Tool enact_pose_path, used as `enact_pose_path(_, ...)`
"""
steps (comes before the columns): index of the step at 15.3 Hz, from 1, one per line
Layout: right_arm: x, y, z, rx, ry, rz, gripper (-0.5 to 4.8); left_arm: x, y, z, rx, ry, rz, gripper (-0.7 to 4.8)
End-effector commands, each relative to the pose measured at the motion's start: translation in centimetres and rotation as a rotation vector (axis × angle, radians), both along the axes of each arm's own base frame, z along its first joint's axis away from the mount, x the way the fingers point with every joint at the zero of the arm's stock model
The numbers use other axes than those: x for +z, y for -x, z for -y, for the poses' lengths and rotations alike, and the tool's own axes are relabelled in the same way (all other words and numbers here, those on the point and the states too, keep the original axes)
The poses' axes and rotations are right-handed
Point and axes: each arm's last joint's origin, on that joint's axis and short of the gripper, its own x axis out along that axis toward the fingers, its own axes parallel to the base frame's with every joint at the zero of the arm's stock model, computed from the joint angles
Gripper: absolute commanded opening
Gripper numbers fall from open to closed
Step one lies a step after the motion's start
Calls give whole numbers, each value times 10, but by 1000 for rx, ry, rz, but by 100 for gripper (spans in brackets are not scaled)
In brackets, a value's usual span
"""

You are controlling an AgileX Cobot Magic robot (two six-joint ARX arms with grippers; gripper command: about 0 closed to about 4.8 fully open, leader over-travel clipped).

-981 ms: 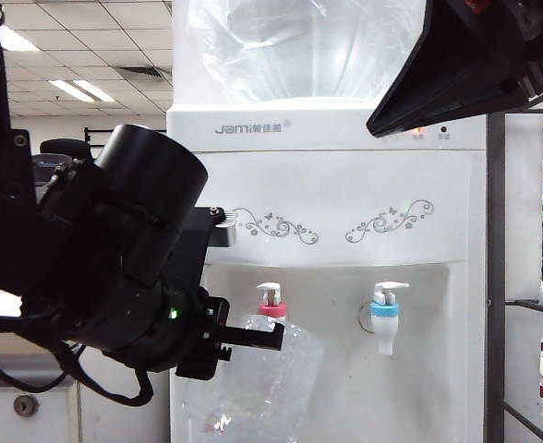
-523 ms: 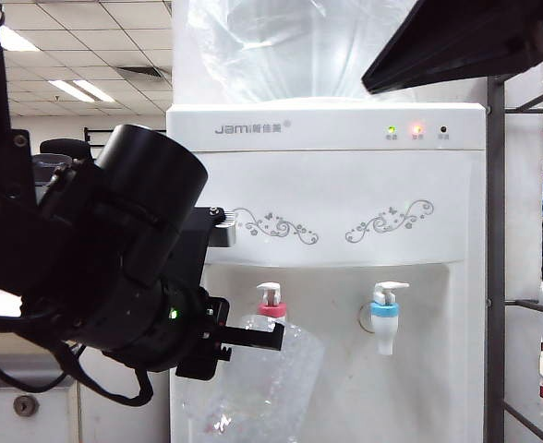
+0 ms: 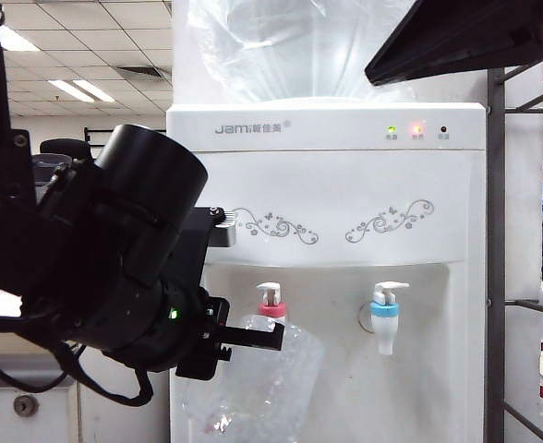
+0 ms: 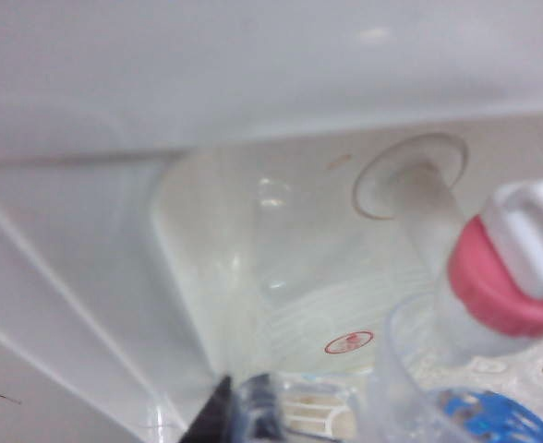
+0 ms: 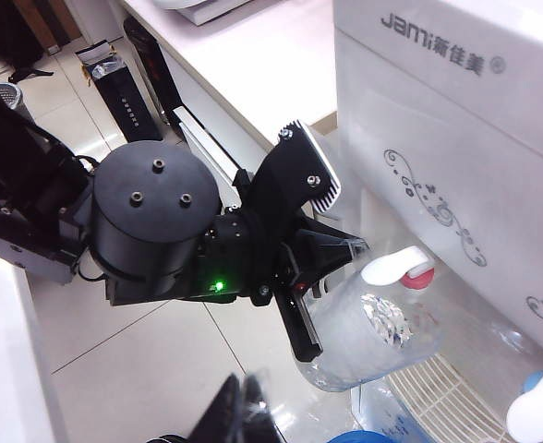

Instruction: Pick up the plastic mug from the left desk, go to the hot water outlet of the water dispenser, press the vertical switch to get some water, then put the mug back on the desk.

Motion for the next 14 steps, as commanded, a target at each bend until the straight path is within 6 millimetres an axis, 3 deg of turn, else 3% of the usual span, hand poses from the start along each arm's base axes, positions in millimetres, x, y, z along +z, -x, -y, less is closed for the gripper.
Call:
enact_pose_path(1,3,0,0,4,-11,17,-5,4,-2,0,32,21,31,-5)
enact_pose_path(14,2,0,0,4,-11,16,-5,3,13,5,-93,94,8,-5)
